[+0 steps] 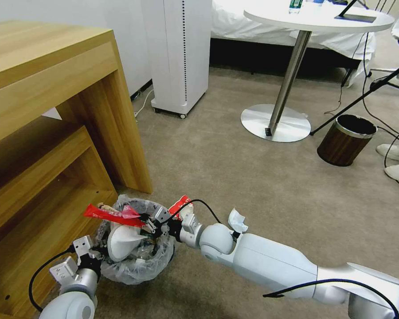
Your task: Pick up the trash bin and place the garbage on the floor into it.
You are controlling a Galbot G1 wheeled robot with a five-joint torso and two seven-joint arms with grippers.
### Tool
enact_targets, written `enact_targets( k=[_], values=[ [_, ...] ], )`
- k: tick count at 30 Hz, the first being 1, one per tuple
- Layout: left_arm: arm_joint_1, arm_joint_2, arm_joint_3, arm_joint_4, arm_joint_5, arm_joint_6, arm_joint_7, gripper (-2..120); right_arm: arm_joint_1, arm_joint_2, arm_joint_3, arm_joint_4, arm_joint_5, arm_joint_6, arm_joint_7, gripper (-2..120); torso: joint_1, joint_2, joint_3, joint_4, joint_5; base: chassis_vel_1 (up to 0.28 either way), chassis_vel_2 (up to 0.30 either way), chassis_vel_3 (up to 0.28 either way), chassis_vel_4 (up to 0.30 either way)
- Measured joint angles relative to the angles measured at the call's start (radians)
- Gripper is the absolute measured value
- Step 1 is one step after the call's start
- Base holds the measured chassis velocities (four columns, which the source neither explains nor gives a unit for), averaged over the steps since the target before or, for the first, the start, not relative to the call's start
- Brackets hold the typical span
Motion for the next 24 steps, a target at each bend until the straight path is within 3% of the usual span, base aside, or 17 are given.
enact_targets(
  k=[4, 24],
  values=[
    [-0.002, -0.001, 0.003, 0.006, 0.000, -0.002, 0.000, 1, -0.008, -0.028, 0.004, 0.007, 0.003, -0.006, -0.001, 2, 0.000, 0.000, 0.000, 0.0000, 0.0001, 0.000, 0.000, 0.000, 0.000],
    [-0.005, -0.001, -0.001, 0.008, -0.003, -0.002, 0.002, 1, -0.010, -0.025, 0.027, 0.074, 0.000, 0.021, -0.019, 76, 0.000, 0.000, 0.000, 0.0001, 0.0001, 0.000, 0.000, 0.000, 0.000]
  ],
)
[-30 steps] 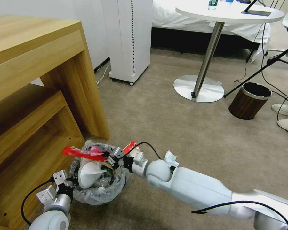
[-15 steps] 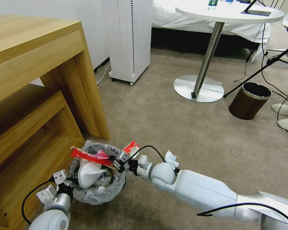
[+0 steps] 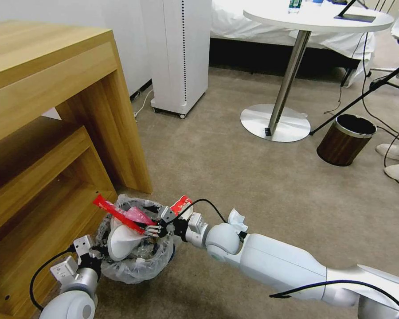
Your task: Pick up the trash bin and place the garbage on the floor into it.
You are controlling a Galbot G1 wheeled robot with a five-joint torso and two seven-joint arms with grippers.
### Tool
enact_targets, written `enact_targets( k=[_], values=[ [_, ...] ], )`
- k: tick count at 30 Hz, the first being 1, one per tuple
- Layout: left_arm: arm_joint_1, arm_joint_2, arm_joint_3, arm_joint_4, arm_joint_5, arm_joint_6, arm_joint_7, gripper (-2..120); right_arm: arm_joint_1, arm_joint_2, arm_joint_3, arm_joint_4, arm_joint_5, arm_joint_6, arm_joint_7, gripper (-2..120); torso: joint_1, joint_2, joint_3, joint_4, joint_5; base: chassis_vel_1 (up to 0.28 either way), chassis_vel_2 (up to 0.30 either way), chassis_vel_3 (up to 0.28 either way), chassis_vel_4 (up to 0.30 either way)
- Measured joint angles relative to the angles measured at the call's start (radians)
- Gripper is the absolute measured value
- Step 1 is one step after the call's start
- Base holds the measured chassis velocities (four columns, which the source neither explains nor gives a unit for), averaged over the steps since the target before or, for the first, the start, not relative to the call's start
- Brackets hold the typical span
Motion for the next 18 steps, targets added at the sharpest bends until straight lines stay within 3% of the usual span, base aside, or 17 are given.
enact_targets(
  k=[6, 18],
  values=[
    [0.001, -0.002, 0.000, 0.000, 0.001, 0.000, -0.001, 1, -0.010, -0.030, 0.000, 0.017, -0.001, -0.003, -0.002, 98, 0.000, 0.000, 0.000, 0.0000, 0.0000, 0.000, 0.000, 0.000, 0.000],
    [0.003, -0.009, 0.003, -0.001, 0.009, -0.001, -0.001, 1, -0.032, -0.045, 0.047, 0.076, 0.016, 0.044, -0.006, 100, 0.000, 0.000, 0.000, -0.0001, 0.0001, 0.000, 0.000, 0.000, 0.000]
  ],
)
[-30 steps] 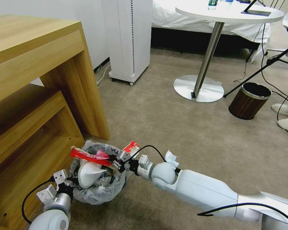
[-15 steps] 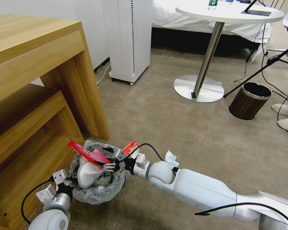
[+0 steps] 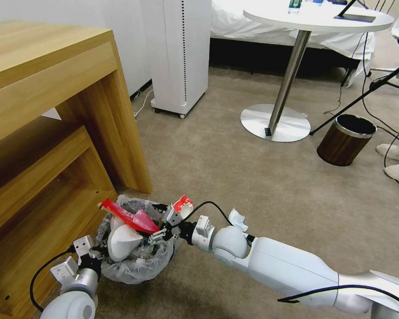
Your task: Pick up the trash bin and place the garbage on the floor into it.
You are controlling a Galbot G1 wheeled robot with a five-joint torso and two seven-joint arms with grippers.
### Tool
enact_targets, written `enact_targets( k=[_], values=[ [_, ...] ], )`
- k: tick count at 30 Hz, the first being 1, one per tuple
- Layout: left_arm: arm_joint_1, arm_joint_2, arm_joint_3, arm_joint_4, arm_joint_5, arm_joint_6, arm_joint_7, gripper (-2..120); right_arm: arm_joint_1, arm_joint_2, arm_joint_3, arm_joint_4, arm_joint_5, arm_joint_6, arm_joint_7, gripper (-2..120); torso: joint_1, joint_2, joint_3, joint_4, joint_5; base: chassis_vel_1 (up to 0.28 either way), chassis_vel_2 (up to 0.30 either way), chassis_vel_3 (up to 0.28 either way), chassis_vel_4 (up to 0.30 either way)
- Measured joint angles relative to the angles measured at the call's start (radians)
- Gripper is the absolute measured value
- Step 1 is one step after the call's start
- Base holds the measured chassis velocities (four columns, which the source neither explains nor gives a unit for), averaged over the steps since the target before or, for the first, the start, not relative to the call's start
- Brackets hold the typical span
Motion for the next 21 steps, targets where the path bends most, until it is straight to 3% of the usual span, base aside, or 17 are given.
enact_targets(
  k=[7, 9, 10, 13, 14, 17, 18, 21],
  values=[
    [0.009, 0.000, -0.012, -0.004, 0.001, 0.000, -0.001, 1, 0.006, -0.013, 0.049, 0.079, 0.065, -0.004, 0.032, 100, 0.000, 0.000, 0.000, 0.0003, 0.0000, 0.000, 0.000, 0.000, 0.000],
    [0.011, 0.005, -0.016, -0.008, 0.000, 0.002, -0.001, 1, -0.016, -0.054, 0.171, 0.148, 0.134, -0.026, 0.071, 100, 0.000, 0.000, 0.000, 0.0001, 0.0000, 0.000, 0.000, 0.000, 0.000],
    [0.011, 0.005, -0.016, -0.008, 0.000, 0.002, -0.001, 1, -0.016, -0.054, 0.171, 0.148, 0.134, -0.026, 0.071, 100, 0.000, 0.000, 0.000, 0.0001, 0.0000, 0.000, 0.000, 0.000, 0.000],
    [0.015, 0.010, -0.020, -0.014, -0.002, 0.004, -0.001, 1, -0.057, -0.086, 0.316, 0.178, 0.166, -0.034, 0.099, 100, 0.000, 0.000, 0.000, -0.0001, 0.0000, 0.000, 0.000, 0.000, 0.000],
    [0.015, 0.010, -0.020, -0.014, -0.002, 0.004, -0.001, 1, -0.057, -0.086, 0.316, 0.178, 0.166, -0.034, 0.099, 100, 0.000, 0.000, 0.000, -0.0001, 0.0000, 0.000, 0.000, 0.000, 0.000],
    [0.034, 0.010, -0.037, -0.033, -0.003, 0.005, -0.001, 1, -0.112, -0.109, 0.484, 0.199, 0.189, -0.030, 0.116, 100, 0.000, 0.000, 0.000, 0.0001, 0.0001, 0.000, 0.000, 0.000, 0.000],
    [0.034, 0.010, -0.037, -0.033, -0.003, 0.005, -0.001, 1, -0.112, -0.109, 0.484, 0.199, 0.189, -0.030, 0.116, 100, 0.000, 0.000, 0.000, 0.0001, 0.0001, 0.000, 0.000, 0.000, 0.000],
    [0.047, 0.019, -0.045, -0.050, -0.012, 0.024, -0.012, 1, -0.207, -0.130, 0.663, 0.220, 0.195, -0.027, 0.136, 100, 0.000, 0.000, 0.000, 0.0000, 0.0002, 0.000, 0.000, 0.000, 0.000]
  ],
)
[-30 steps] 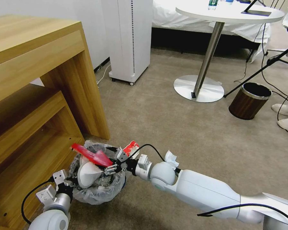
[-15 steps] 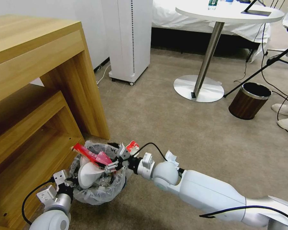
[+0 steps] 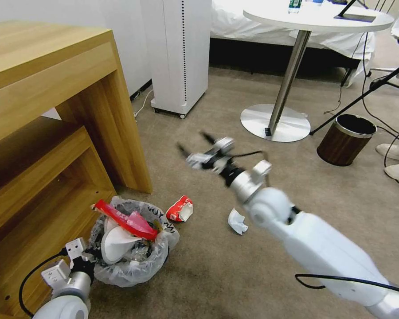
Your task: Pick up the trash bin and place the garbage on the floor into it.
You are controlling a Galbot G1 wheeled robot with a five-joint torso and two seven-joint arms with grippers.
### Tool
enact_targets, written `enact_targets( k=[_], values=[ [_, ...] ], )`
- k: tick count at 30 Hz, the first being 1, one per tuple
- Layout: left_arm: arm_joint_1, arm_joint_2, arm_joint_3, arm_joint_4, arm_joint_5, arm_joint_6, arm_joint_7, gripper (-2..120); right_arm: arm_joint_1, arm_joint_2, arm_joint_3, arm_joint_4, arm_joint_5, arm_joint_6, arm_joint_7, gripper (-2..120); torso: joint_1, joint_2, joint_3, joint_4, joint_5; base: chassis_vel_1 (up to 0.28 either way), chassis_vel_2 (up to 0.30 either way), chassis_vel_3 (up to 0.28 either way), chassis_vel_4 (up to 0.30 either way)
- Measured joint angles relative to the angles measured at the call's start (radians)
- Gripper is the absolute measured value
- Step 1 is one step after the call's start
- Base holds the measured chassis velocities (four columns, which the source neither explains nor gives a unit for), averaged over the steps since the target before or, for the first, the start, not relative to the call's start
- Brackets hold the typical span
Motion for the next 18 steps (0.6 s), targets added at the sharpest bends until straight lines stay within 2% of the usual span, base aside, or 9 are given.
enact_targets(
  k=[1, 4, 5, 9, 18],
  values=[
    [0.000, 0.000, 0.000, 0.000, 0.000, 0.000, 0.000, 1, 0.000, 0.000, 0.000, 0.000, 0.000, 0.000, 0.000, 100, 0.000, 0.000, 0.000, 0.0000, 0.0000, 0.000, 0.000, 0.000, 0.000],
    [0.009, 0.012, -0.004, -0.009, -0.009, 0.012, -0.004, 1, -0.086, -0.015, 0.108, 0.014, -0.003, -0.003, 0.012, 100, 0.000, 0.000, 0.000, 0.0000, 0.0000, 0.000, 0.000, 0.000, 0.000],
    [0.009, 0.012, -0.004, -0.009, -0.009, 0.012, -0.004, 1, -0.086, -0.015, 0.108, 0.014, -0.003, -0.003, 0.012, 100, 0.000, 0.000, 0.000, 0.0000, 0.0000, 0.000, 0.000, 0.000, 0.000],
    [0.030, 0.044, -0.017, -0.032, -0.037, 0.037, -0.011, 1, -0.238, -0.026, 0.284, 0.030, -0.014, -0.005, 0.031, 100, 0.000, 0.000, 0.000, -0.0001, 0.0001, 0.000, 0.000, 0.000, 0.000],
    [0.050, 0.063, -0.021, -0.054, -0.045, 0.060, -0.018, 1, -0.358, -0.003, 0.450, 0.044, -0.048, 0.007, 0.035, 100, 0.000, 0.000, 0.000, 0.0001, -0.0001, 0.000, 0.000, 0.000, 0.000]
  ],
)
